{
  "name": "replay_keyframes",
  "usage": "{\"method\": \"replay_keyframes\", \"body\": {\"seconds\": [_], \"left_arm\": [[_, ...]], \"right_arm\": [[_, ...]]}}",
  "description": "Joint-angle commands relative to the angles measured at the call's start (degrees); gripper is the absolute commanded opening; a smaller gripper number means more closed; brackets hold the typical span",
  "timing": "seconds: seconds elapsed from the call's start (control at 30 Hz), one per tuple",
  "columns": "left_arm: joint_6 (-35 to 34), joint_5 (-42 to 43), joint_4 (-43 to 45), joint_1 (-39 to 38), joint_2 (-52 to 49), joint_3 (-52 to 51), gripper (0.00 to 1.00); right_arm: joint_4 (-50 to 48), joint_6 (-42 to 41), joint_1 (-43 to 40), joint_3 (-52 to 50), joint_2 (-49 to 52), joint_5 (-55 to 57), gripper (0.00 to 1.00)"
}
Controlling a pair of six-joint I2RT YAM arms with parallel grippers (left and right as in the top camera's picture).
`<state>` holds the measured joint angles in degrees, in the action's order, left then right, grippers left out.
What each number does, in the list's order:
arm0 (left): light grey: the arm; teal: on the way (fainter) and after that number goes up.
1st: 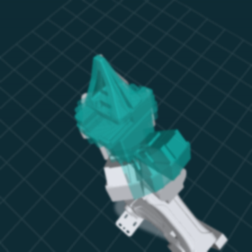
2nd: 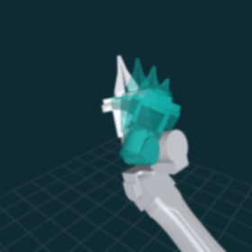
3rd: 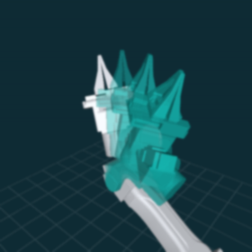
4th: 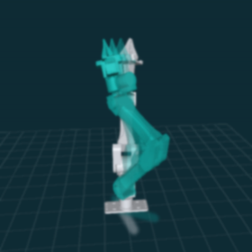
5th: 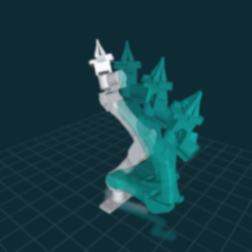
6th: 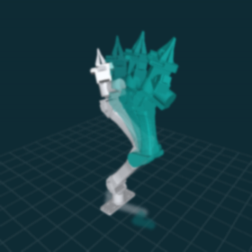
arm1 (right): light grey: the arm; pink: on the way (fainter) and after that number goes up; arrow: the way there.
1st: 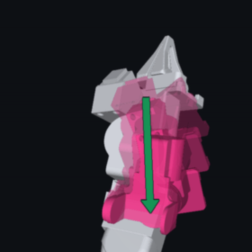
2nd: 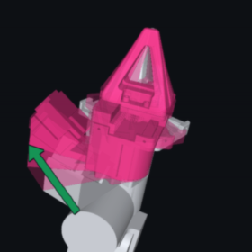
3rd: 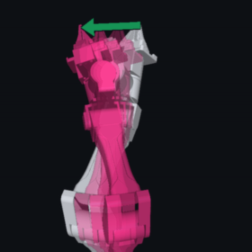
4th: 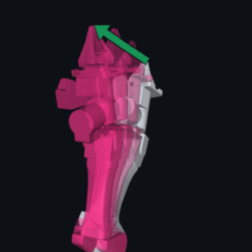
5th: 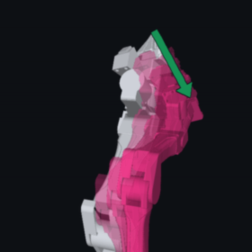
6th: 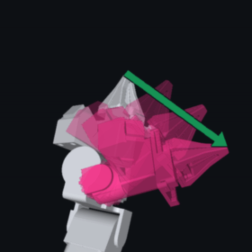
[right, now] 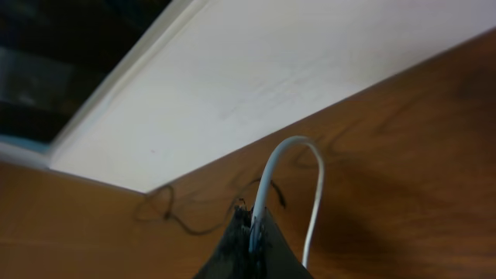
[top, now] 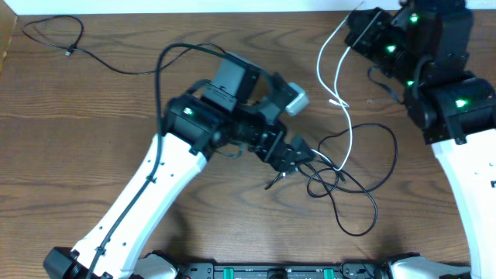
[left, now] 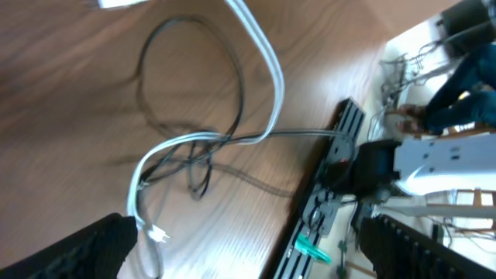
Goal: Untangle cables
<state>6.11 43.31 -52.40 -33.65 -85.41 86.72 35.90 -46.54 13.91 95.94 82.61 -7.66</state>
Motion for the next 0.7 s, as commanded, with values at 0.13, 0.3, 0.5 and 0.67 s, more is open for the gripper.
{"method": "replay_keyframes", "body": {"seconds": [0.13,0.3,0.5,0.67], "left_arm": [[-11.2,-2.5,11.7,-6.1,-0.6,-1.8,0.96],[-18.6,-13.0,15.3,-10.4,-2.8,-1.8,0.96],[-19.1,-12.9,16.9,-13.1,-8.0,-1.8,0.96],[-19.8,-12.9,18.6,-13.0,-11.9,-1.8,0.96]], "right_arm": [[-0.5,-8.6,-4.1,0.8,-0.5,-9.1,0.01],[-0.5,-9.2,-4.4,0.8,-0.5,-9.5,0.01],[-0.5,-9.2,-4.8,0.8,-0.5,-10.6,0.01],[-0.5,-9.2,-6.3,0.8,-0.5,-13.2,0.01]]}}
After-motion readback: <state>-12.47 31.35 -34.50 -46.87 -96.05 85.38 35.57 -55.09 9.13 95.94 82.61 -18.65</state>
